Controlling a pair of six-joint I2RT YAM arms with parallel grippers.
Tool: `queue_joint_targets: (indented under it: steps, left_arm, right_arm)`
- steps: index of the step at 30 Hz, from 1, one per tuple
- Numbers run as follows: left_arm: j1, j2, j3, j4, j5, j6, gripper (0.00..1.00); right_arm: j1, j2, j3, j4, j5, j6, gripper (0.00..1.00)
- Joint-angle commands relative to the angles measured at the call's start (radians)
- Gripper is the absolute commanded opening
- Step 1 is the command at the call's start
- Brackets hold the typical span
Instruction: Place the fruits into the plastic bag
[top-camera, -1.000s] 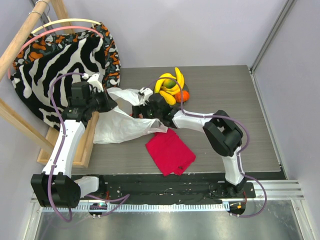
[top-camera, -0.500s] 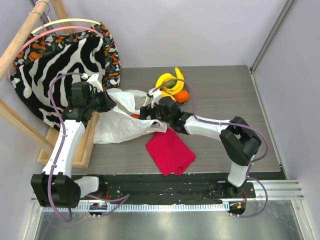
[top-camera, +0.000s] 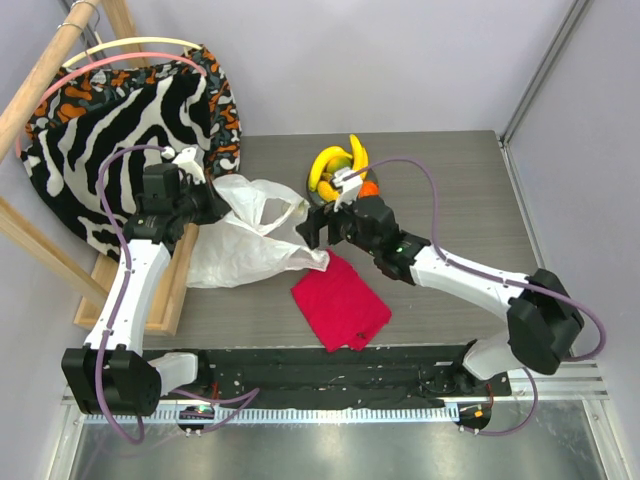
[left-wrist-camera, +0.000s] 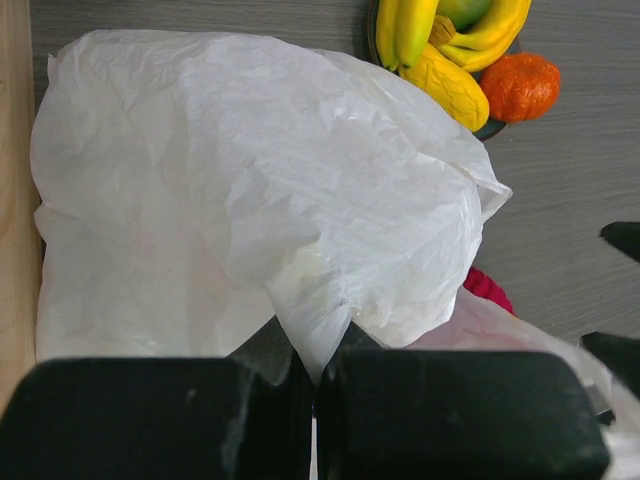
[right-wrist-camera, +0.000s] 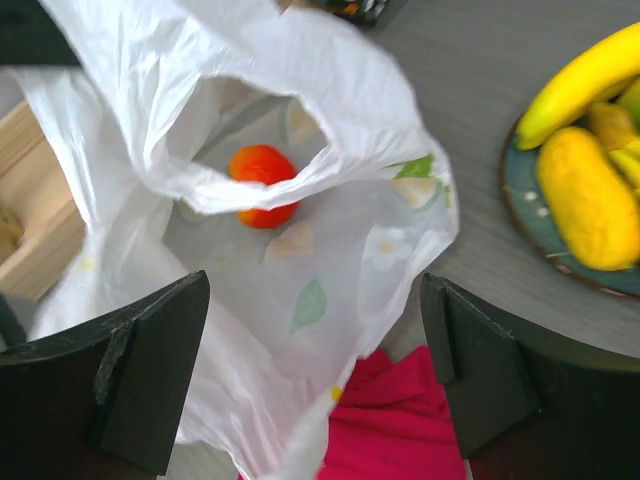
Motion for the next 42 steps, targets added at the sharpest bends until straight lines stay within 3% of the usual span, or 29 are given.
queue_joint_targets:
  steps: [1,10,14,20,42]
  left_arm:
    - [-0.002,-0.02,0.007,0.029,-0.009,-0.005,0.0]
    - [-0.002,-0.023,0.007,0.027,-0.012,-0.002,0.0]
    - [-0.002,-0.025,0.006,0.029,-0.015,-0.003,0.0]
    - [-0.003,-0.008,0.01,0.021,-0.011,-0.005,0.0]
    - [-0.008,0.006,0.021,0.003,0.003,-0.005,0.0]
  right_arm:
    - [-0.031,-0.062,-0.01,0.014,0.193,0.02,0.95]
    - [-0.196,-0.03,0.085,-0.227,0.303,0.115,0.95]
    - [-0.305,-0.03,0.07,-0.229,0.246,0.19,0.95]
    - [-0.362,0.019,0.08,-0.229,0.194,0.258,0.95]
    - [-0.442,0.278,0.08,0.07,0.143,0.598,0.91]
